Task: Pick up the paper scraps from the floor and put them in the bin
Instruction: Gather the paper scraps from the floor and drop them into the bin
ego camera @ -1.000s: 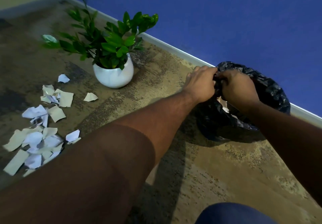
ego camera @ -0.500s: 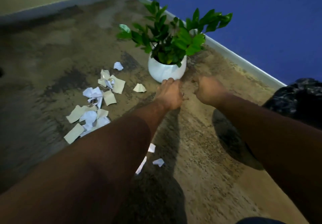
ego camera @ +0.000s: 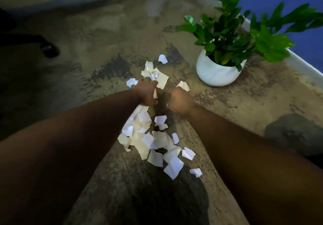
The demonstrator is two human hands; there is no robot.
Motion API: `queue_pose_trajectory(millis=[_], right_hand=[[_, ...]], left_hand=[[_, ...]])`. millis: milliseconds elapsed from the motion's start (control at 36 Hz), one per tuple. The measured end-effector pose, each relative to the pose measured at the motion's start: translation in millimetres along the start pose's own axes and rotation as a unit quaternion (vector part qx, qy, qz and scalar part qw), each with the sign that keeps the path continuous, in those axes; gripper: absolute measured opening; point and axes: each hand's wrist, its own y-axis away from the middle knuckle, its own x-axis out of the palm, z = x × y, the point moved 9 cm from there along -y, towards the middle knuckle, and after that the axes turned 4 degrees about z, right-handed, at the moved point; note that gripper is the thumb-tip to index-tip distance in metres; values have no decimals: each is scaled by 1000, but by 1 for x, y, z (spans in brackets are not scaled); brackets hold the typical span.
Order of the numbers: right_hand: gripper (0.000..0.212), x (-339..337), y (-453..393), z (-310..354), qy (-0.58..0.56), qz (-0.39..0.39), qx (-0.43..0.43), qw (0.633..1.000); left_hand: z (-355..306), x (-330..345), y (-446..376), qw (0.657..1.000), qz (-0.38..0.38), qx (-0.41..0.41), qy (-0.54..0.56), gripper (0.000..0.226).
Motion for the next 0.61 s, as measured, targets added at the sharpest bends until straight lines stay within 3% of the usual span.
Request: queue_pose_trajectory(millis=[194, 444, 611], right_hand=[[40, 50, -10, 45, -6, 41, -39, 998], [112, 86, -21, 65, 37, 88, -20, 995], [126, 106, -24, 70, 113, 79, -28, 990]], left_hand=[[75, 44, 17, 995, 62, -43, 61, 109], [108, 84, 19, 990, 90, -62, 90, 146], [98, 106, 8, 993, 108, -40, 3, 147]])
